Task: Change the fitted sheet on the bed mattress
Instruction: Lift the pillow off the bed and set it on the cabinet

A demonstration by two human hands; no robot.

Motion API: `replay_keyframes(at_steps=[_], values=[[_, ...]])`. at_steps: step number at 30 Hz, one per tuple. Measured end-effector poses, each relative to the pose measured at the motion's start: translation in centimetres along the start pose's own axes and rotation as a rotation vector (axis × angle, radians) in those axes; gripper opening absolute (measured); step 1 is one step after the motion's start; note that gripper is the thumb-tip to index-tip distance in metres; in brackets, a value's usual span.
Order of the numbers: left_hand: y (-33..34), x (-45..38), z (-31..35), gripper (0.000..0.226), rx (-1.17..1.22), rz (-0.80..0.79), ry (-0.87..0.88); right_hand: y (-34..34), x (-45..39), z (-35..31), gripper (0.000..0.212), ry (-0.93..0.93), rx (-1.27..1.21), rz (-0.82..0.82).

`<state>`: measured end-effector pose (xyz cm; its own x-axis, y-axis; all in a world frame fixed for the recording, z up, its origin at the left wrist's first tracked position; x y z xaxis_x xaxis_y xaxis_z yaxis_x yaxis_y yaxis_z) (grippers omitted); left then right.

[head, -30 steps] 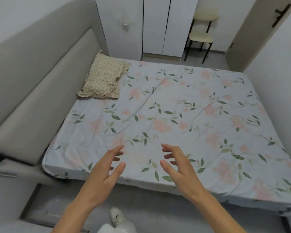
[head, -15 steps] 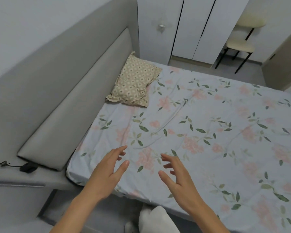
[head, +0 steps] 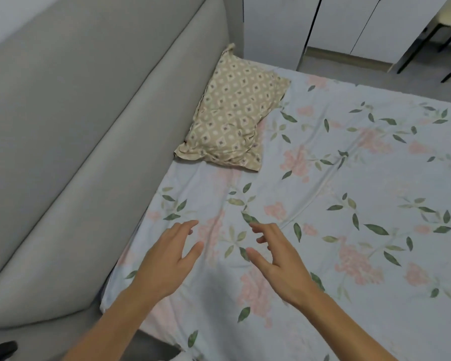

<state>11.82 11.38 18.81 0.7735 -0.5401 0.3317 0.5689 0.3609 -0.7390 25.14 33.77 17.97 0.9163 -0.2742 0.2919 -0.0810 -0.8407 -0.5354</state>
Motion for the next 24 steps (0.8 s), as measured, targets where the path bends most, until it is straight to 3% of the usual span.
replay_keyframes(at_steps=[11,17,20,24], values=[[8.5,-26.5,-7.8,0.056,-0.198,-0.007,0.077,5.4,-23.2,11.2,0.051,0.105,0.053,0.162],[10.9,-40.3,-12.8,0.065,-0.434,0.091,0.092,9.7,-35.1,16.6,0.056,0.121,0.146,0.261],[11.1,-46.7,-13.3,0.073,-0.517,0.128,0.145,10.3,-41.3,18.0,0.072,0.123,0.225,0.28],[11.1,-53.2,-12.9,0.097,-0.618,0.138,0.175,10.5,-48.5,19.0,0.099,0.159,0.303,0.19]])
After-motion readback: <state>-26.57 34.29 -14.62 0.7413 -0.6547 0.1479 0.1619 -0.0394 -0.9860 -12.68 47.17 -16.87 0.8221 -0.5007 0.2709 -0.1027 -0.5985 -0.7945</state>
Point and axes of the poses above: each hand's wrist, its own x-axis away from the middle knuckle, its own y-axis out of the palm, z = x × y, the point moved 5 cm from there along -x, towards the middle knuckle
